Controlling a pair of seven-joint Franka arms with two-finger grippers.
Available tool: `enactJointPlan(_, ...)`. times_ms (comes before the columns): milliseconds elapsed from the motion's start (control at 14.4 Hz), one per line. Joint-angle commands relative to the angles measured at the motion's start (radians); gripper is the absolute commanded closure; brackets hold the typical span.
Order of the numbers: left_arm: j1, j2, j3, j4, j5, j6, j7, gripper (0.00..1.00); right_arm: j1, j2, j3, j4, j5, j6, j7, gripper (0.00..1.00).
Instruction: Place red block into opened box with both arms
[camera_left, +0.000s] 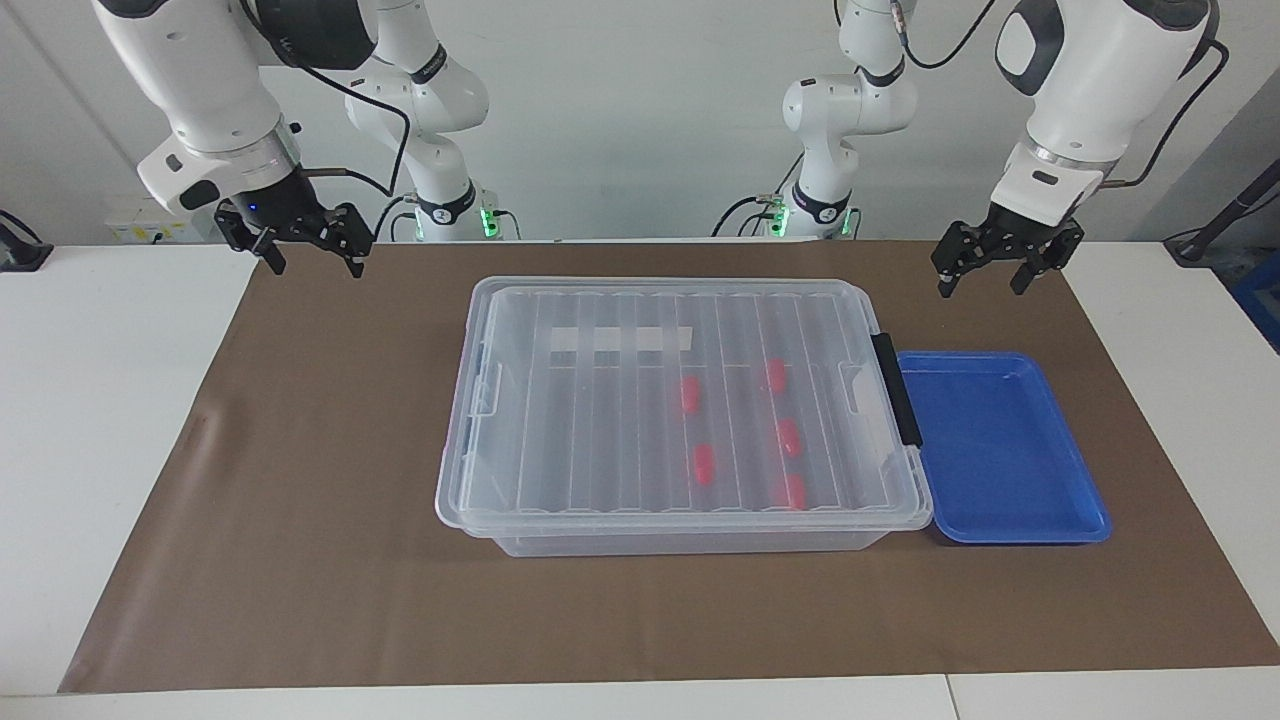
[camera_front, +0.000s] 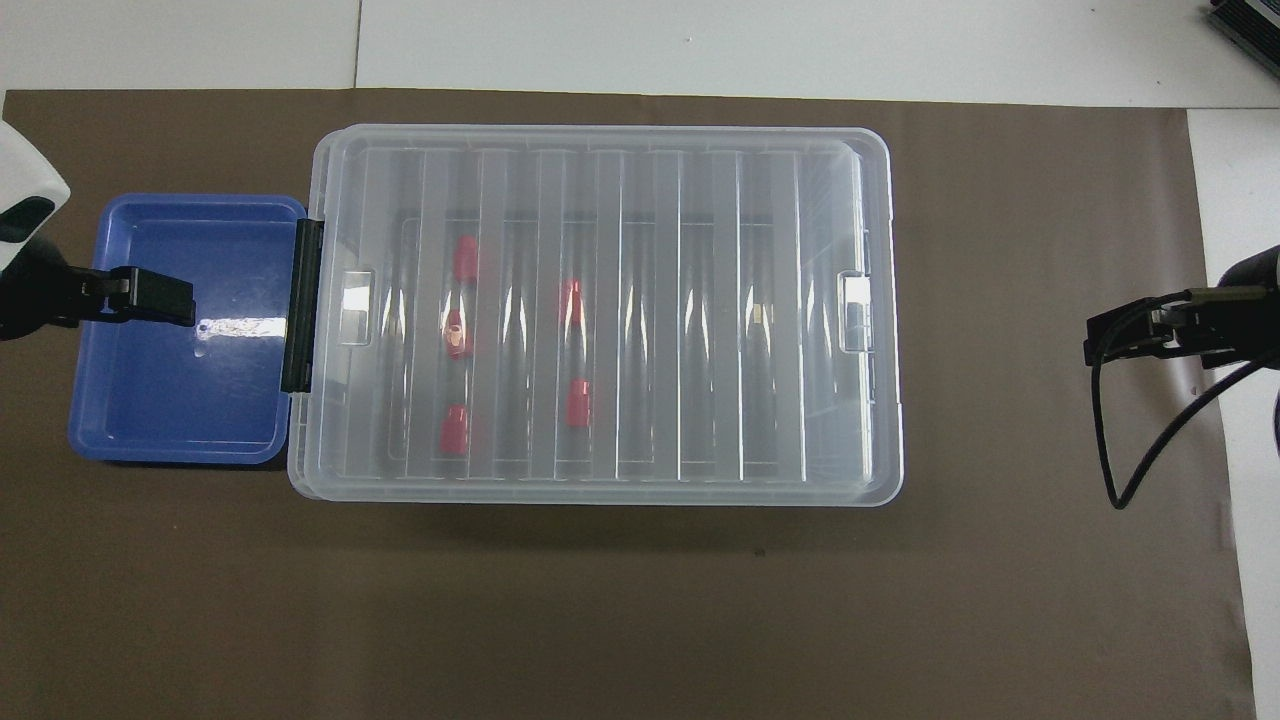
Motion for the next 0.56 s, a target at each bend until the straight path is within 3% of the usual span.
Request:
enactJointPlan(0, 0.008, -0.018, -0.003, -0.024, -0.006, 0.003, 0.01, 0.0, -0.016, -0.013, 0.005, -0.008, -0.002, -0.008, -0.023, 0.0)
enactJointPlan(486, 0.006, -0.018, -0.003, -0.024, -0.006, 0.005, 0.01, 0.0, -0.014, -0.013, 0.006, -0.01, -0.002, -0.005, -0.028, 0.0)
